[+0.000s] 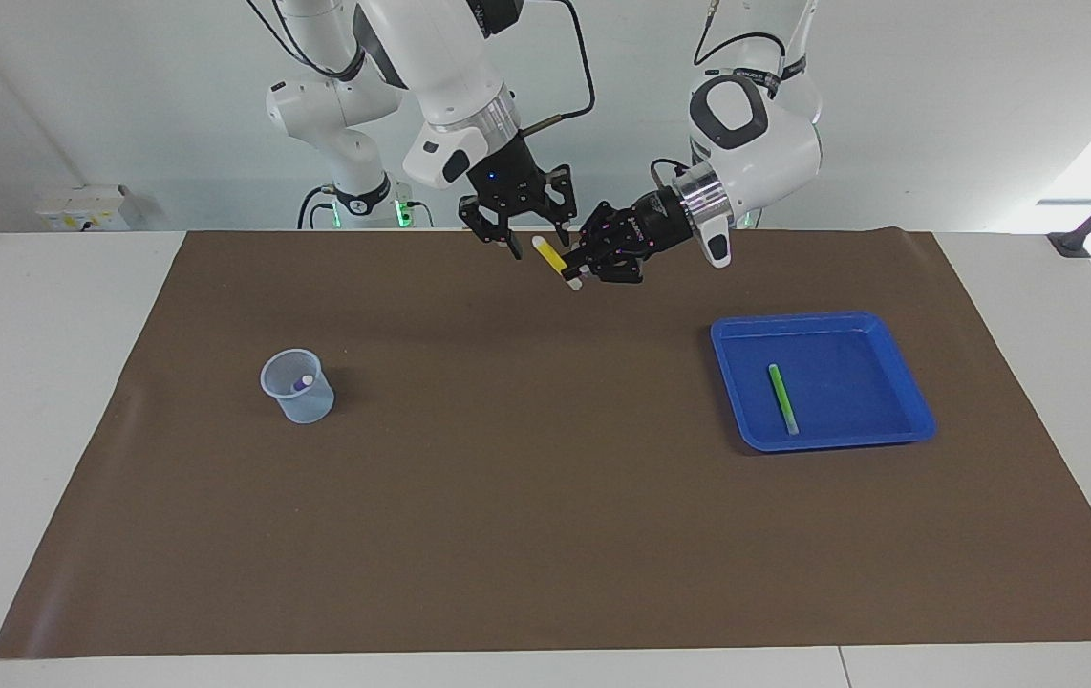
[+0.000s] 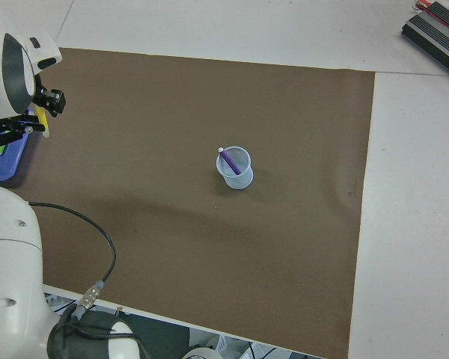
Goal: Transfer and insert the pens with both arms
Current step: 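Grasp the yellow pen with the right gripper, open the left gripper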
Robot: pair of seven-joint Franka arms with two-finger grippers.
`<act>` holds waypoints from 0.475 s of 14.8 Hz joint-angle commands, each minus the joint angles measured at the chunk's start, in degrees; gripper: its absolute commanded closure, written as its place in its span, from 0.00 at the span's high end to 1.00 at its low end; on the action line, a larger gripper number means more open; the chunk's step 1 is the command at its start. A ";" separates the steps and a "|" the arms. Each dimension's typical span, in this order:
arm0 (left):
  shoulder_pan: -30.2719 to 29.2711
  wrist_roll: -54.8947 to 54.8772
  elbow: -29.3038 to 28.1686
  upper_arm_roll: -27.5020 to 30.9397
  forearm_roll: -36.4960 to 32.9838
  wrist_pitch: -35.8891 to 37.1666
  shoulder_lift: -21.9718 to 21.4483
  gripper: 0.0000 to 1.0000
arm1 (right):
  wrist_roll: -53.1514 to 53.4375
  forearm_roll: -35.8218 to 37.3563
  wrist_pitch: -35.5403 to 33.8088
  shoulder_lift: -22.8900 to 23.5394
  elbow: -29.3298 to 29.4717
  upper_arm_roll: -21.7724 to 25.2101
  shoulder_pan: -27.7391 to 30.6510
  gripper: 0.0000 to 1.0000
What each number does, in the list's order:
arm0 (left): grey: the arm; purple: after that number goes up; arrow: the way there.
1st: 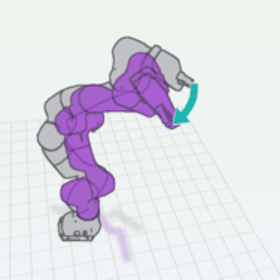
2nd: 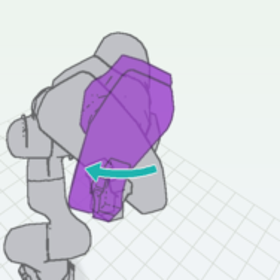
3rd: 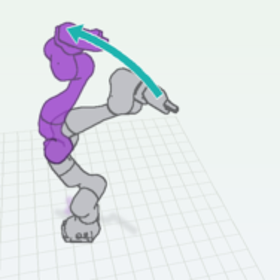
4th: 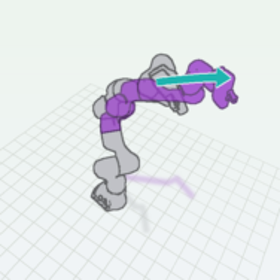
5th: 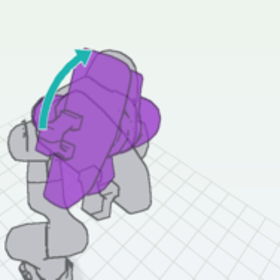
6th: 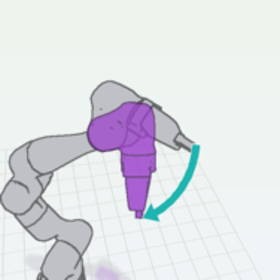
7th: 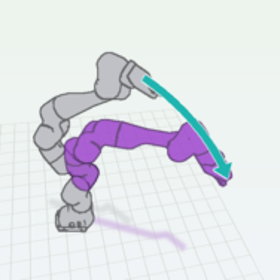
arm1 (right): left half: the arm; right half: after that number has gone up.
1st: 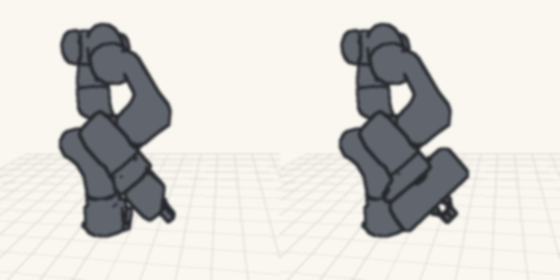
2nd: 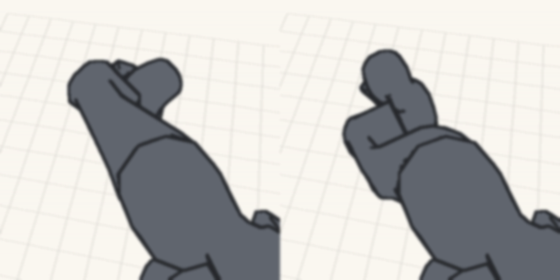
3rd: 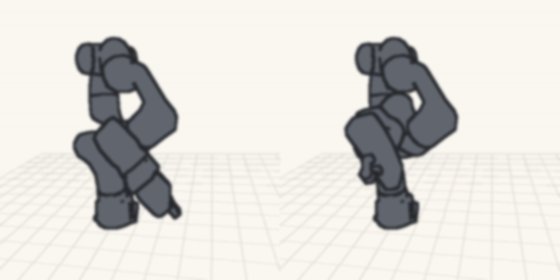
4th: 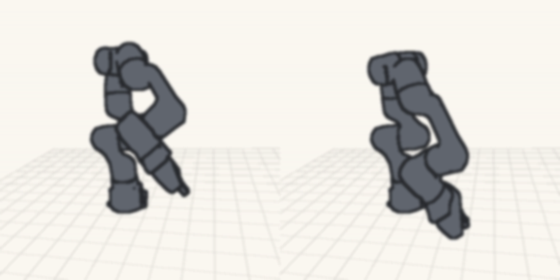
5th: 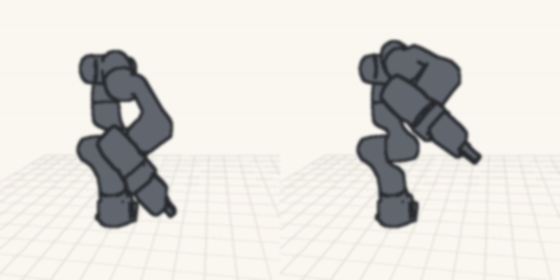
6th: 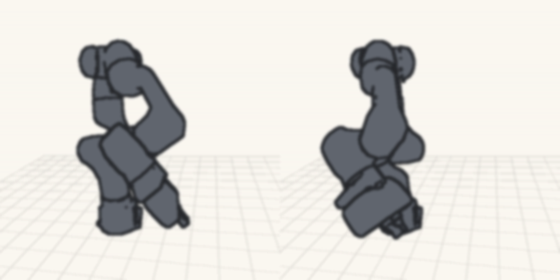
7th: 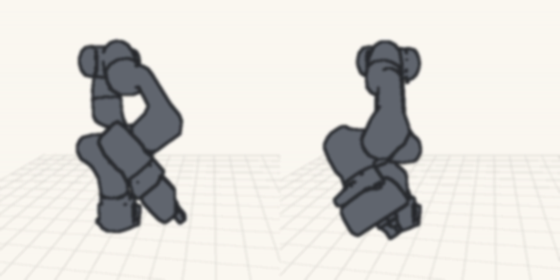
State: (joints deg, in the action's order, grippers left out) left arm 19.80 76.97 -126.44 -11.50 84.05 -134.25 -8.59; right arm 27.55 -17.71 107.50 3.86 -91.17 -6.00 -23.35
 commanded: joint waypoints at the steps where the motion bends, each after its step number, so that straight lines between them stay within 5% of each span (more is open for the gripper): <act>1: 1.11 0.55 -1.87 0.60 1.38 -1.37 -1.96 0.00 | 0.31 -1.45 1.13 -1.05 -1.47 0.02 0.15 0.05; 7: 1.11 0.55 -1.88 0.60 1.47 -1.46 -2.05 0.00 | 0.40 -1.45 1.83 -0.61 -0.76 0.02 0.41 0.00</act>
State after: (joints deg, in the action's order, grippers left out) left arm 19.87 77.16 -126.45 -11.50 84.36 -134.46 -8.60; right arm 27.57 -18.53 108.31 3.78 -91.20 -5.97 -23.40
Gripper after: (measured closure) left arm 0.828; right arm 0.819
